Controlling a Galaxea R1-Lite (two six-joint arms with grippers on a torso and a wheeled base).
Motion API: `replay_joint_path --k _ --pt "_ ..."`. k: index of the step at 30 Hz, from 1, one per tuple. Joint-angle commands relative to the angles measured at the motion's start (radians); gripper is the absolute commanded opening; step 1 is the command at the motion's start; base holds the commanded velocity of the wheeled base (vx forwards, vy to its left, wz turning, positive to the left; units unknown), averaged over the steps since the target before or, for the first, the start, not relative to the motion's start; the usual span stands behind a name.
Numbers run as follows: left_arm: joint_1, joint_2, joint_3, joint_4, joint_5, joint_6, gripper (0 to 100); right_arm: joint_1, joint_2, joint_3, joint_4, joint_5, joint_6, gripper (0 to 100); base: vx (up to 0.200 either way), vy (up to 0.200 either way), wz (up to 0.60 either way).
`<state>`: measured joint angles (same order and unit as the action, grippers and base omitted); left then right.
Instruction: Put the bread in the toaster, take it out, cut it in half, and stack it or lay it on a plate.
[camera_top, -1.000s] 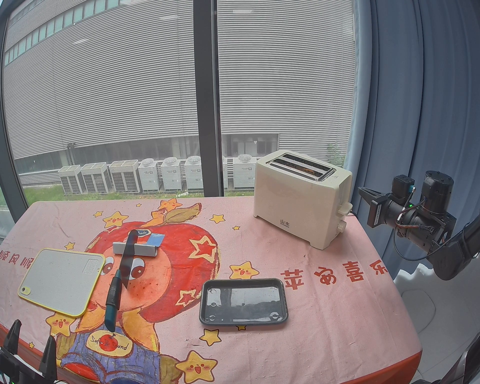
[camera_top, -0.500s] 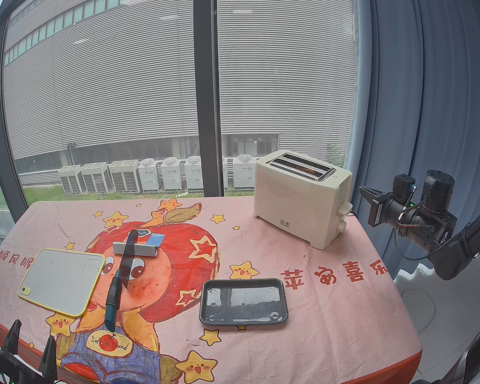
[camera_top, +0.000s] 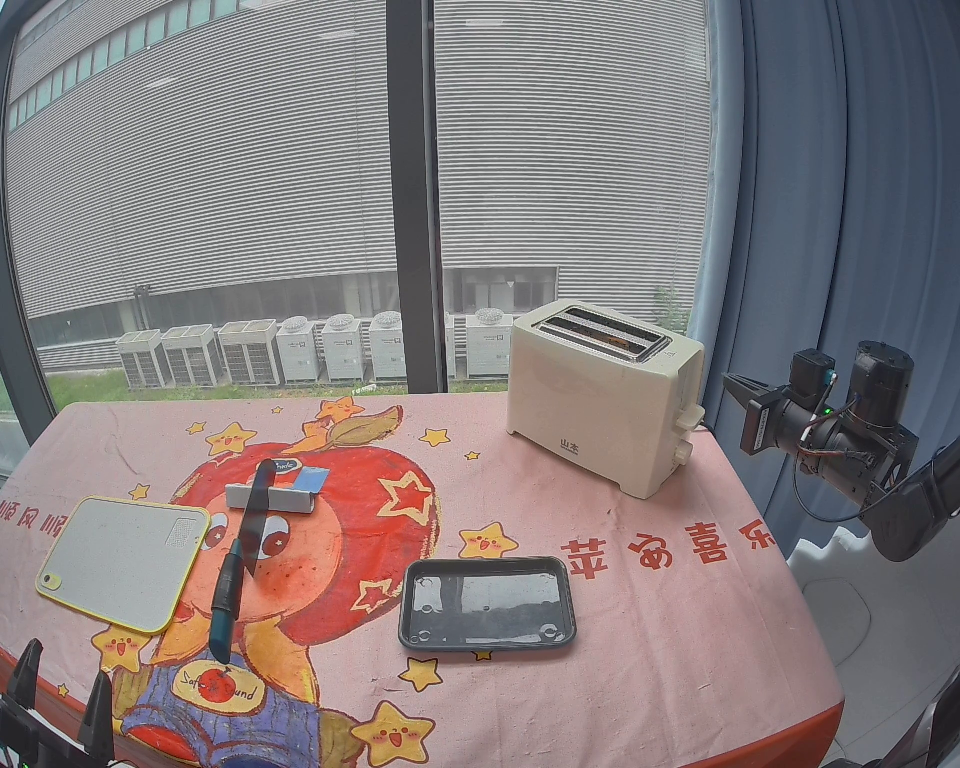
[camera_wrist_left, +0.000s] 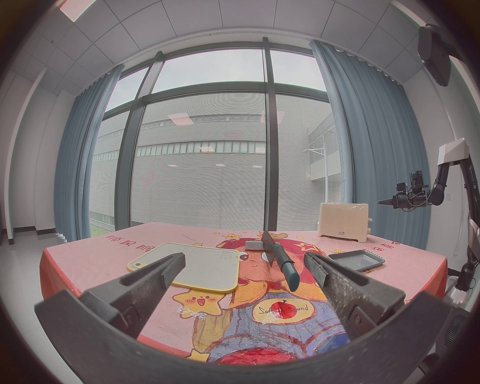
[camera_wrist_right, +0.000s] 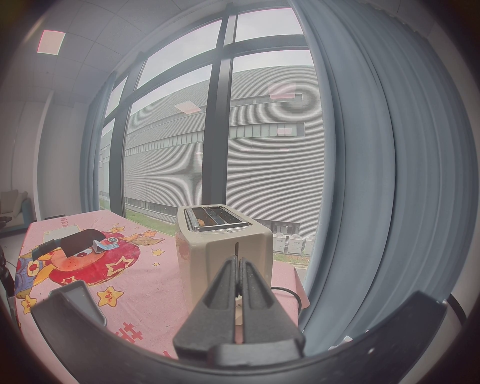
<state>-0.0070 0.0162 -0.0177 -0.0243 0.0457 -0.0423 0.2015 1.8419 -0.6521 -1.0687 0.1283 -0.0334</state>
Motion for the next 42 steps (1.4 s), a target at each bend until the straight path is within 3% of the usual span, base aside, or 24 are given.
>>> replay_joint_path --k 1,42 --pt "-0.001 -0.010 0.015 0.000 0.000 -0.001 100 -0.001 -0.006 0.002 0.000 0.001 0.000 0 0.000 0.000 0.00" --pt "-0.001 -0.010 0.015 0.000 0.000 -0.001 100 -0.004 -0.012 0.062 -0.002 0.004 -0.014 0 0.000 0.000 0.00"
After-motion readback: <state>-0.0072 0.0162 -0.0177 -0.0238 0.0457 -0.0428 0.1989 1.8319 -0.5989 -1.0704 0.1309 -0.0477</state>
